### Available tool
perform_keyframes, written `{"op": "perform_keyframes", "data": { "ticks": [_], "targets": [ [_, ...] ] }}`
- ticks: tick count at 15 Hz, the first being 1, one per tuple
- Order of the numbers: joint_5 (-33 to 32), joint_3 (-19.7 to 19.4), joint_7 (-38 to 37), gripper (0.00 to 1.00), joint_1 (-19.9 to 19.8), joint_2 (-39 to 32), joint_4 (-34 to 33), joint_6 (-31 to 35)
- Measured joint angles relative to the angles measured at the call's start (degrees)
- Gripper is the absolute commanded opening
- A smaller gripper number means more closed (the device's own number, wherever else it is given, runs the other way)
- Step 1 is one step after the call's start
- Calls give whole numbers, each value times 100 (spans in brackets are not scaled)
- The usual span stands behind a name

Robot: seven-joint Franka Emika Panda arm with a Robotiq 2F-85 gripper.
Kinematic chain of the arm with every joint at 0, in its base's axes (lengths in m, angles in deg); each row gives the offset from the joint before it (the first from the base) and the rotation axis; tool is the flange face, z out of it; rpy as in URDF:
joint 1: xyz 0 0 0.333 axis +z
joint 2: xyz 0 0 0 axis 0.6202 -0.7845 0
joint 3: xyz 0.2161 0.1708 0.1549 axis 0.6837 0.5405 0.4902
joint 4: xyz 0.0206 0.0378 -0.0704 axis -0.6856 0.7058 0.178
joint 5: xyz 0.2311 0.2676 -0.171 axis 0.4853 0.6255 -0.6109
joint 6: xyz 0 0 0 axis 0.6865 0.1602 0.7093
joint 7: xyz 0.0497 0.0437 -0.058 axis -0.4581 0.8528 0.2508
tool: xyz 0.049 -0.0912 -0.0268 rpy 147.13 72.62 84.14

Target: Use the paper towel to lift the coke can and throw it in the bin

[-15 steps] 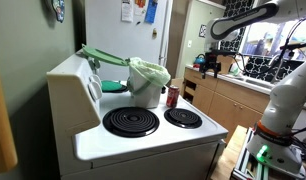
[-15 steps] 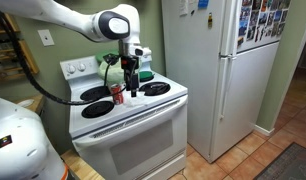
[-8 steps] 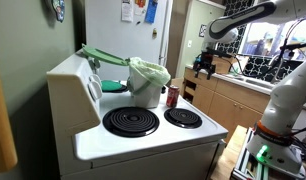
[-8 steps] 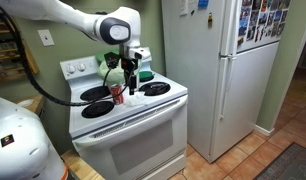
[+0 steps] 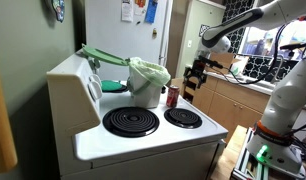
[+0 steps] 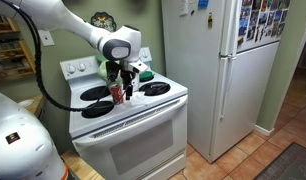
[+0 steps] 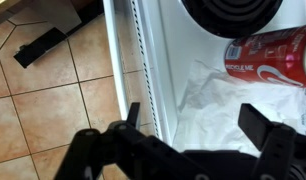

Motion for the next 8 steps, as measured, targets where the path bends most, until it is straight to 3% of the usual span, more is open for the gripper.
{"op": "perform_keyframes", "data": {
  "ticks": [4, 8],
  "targets": [
    [88, -5, -15, 100, 4, -60, -30, 116],
    [622, 1, -51, 100, 95, -582, -79, 474]
  ]
}}
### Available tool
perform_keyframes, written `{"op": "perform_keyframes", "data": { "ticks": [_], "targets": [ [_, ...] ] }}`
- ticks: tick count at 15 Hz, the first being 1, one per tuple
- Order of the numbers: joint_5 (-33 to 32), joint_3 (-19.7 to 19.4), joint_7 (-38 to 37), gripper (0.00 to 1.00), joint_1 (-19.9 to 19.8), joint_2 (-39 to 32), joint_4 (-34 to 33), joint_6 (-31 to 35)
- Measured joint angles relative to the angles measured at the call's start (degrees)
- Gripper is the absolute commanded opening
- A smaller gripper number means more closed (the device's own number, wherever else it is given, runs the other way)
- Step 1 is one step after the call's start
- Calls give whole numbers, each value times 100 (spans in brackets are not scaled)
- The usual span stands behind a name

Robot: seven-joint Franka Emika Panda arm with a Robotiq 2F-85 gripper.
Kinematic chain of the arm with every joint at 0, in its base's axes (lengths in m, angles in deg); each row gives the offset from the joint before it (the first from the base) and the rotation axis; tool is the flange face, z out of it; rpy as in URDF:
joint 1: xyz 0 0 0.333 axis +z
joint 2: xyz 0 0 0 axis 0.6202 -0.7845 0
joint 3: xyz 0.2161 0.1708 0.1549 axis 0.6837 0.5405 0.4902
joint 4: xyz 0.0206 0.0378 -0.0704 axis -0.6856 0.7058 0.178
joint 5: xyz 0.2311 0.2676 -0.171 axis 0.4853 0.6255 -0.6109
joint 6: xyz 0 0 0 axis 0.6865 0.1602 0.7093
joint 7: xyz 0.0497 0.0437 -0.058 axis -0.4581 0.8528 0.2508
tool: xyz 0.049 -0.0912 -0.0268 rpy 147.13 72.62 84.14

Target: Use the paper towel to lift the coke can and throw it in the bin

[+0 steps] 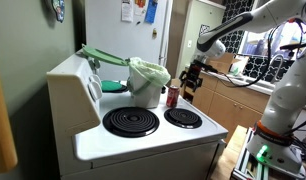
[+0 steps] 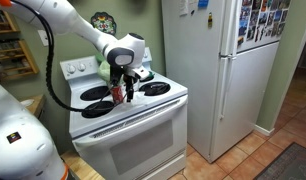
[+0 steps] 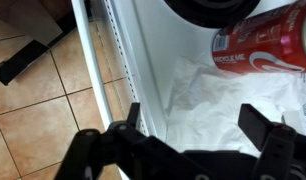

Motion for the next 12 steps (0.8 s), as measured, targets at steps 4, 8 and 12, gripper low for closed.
{"op": "perform_keyframes", "data": {
  "ticks": [4, 8, 12],
  "targets": [
    [93, 48, -309, 100, 64, -693, -260, 326],
    [67, 134, -738, 100, 180, -1236, -635, 537],
    [93, 178, -1049, 100, 325, -1583, -982, 537]
  ]
}}
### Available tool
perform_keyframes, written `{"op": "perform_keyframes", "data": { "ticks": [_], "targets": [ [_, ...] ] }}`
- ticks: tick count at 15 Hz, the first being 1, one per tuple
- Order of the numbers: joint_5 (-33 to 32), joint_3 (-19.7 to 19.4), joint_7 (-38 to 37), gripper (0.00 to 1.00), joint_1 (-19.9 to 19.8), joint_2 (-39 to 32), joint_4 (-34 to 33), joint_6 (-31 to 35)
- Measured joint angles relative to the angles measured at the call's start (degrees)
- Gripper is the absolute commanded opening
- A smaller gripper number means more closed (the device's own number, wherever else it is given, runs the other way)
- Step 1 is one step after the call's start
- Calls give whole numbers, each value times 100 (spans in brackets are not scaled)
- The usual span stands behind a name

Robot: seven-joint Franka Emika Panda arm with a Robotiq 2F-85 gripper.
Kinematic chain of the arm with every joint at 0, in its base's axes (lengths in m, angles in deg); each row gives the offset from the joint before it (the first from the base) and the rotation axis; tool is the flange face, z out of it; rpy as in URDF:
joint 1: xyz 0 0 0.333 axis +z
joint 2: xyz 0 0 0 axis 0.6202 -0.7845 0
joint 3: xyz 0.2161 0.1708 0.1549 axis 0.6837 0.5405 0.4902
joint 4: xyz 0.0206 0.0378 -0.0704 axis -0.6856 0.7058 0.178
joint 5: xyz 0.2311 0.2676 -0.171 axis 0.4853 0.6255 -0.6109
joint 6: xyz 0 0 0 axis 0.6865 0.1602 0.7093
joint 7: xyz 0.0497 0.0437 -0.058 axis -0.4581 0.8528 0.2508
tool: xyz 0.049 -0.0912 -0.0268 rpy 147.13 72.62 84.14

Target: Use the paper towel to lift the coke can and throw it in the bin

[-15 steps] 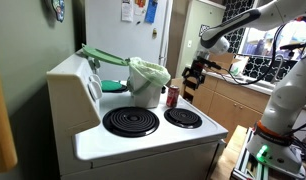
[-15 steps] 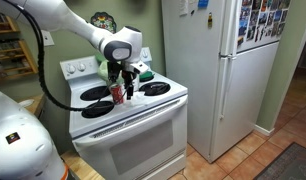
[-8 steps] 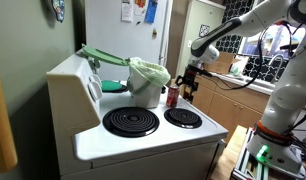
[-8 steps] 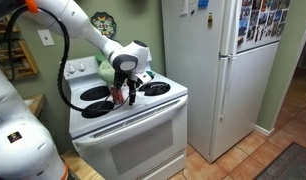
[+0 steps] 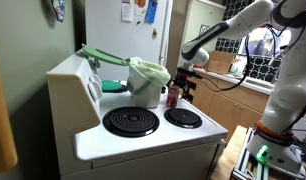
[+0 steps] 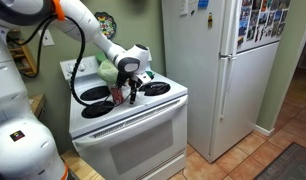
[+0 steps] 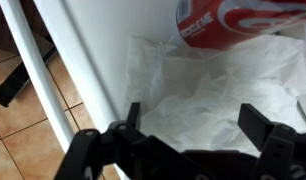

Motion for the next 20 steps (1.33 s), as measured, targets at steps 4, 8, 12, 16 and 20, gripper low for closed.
{"op": "perform_keyframes", "data": {
  "ticks": [4, 8, 12, 16, 20],
  "targets": [
    [-6, 0, -66, 58, 28, -241, -189, 1],
    [-38, 0, -69, 27, 66, -377, -265, 2],
    [-412, -24, -265, 0, 72, -392, -306, 35],
    [-750, -113, -453, 0, 62, -221, -311, 73],
    [-662, -193, -452, 0, 24, 316, -204, 51]
  ]
}}
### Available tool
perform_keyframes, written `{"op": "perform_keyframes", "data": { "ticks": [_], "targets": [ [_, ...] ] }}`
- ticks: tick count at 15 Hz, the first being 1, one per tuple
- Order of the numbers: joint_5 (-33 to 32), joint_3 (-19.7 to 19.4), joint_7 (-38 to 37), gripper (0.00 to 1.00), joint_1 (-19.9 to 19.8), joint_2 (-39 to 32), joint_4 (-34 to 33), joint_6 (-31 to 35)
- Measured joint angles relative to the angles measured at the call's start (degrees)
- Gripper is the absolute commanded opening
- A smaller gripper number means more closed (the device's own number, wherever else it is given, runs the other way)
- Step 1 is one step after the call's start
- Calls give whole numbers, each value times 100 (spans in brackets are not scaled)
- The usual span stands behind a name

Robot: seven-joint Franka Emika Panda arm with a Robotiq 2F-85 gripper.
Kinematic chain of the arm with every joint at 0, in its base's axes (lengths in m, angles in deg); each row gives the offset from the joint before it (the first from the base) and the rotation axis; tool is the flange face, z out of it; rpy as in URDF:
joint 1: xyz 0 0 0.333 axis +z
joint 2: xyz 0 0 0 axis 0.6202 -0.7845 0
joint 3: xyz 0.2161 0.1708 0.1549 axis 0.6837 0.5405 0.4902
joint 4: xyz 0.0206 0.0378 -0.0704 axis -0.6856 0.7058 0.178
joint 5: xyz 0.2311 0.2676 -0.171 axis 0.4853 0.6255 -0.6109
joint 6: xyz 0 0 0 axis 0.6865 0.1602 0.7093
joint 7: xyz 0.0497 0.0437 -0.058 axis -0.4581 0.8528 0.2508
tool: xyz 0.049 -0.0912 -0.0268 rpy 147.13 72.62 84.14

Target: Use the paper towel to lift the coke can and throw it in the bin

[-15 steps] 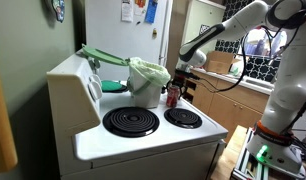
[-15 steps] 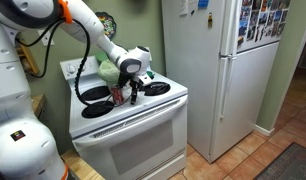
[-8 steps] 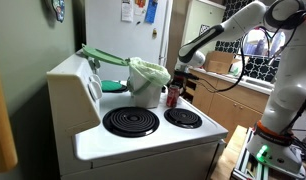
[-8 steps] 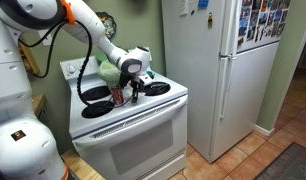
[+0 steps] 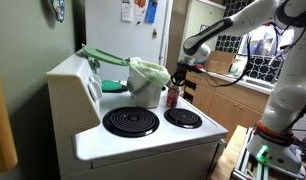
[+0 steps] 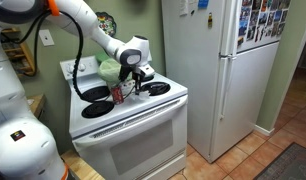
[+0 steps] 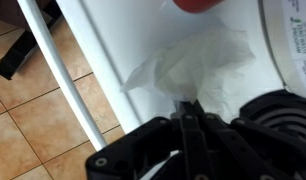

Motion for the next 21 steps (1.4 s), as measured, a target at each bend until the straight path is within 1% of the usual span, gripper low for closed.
{"op": "perform_keyframes", "data": {
  "ticks": [6, 11, 13, 15, 19, 21],
  "targets": [
    [565, -75, 373, 0, -64, 1331, 494, -133],
    [1395, -190, 1027, 0, -60, 2240, 808, -134],
    [1851, -208, 1408, 0, -10, 2385, 858, -167],
    [2175, -216, 1644, 0, 44, 2380, 864, -480],
    [2238, -207, 1657, 0, 43, 2294, 862, -1287],
    [2208, -147, 1662, 0, 31, 2200, 861, -1370]
  ]
}}
